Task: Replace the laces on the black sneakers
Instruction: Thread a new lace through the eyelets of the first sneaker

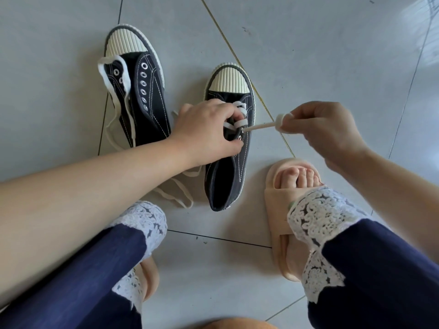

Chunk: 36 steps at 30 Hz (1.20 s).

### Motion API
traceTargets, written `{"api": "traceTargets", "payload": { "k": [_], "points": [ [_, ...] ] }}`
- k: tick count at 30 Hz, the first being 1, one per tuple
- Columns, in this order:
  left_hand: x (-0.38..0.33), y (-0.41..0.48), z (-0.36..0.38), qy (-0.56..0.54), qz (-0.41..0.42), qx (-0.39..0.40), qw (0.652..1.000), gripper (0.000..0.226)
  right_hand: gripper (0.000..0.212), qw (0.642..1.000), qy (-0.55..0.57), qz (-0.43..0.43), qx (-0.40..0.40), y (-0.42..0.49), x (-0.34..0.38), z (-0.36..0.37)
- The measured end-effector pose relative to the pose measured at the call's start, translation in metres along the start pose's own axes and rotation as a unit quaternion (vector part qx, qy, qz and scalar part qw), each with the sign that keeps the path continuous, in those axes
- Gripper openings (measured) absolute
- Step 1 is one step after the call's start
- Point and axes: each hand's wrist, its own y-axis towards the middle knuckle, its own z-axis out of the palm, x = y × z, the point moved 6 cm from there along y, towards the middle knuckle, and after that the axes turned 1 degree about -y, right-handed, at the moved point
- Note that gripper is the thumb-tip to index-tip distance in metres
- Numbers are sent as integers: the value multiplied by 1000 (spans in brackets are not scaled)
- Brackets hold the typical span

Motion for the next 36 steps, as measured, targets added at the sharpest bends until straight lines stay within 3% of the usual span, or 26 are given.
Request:
{"api": "traceTargets", "payload": {
  "k": [8, 13, 18, 26, 29, 33, 36],
  "points": [
    [7, 0, -2, -33, -9, -19, 999, 46, 21, 998, -56, 4, 28, 4, -3, -4],
    [6, 0, -3, -31, -7, -19, 999, 46, 16, 998, -42, 9, -50, 10, 5, -27],
    [11, -2, -5, -52, -11, -15, 998, 45, 22, 998, -59, 21, 11, 8, -4, -2],
    [5, 1, -3, -107, 11, 16, 994, 44, 18, 981, -172, -56, 62, 0, 3, 24],
    [8, -4, -5, -175, 11, 28, 984, 51, 2, 967, -227, -71, 92, -1, 7, 30],
    [25, -19, -6, -158, -20, 14, 987, 61, 37, 968, -218, -61, 109, -4, 9, 30],
    [36, -27, -10, -150, -52, -17, 987, 57, 44, 987, -73, 56, 133, -4, 6, 22]
  ]
}}
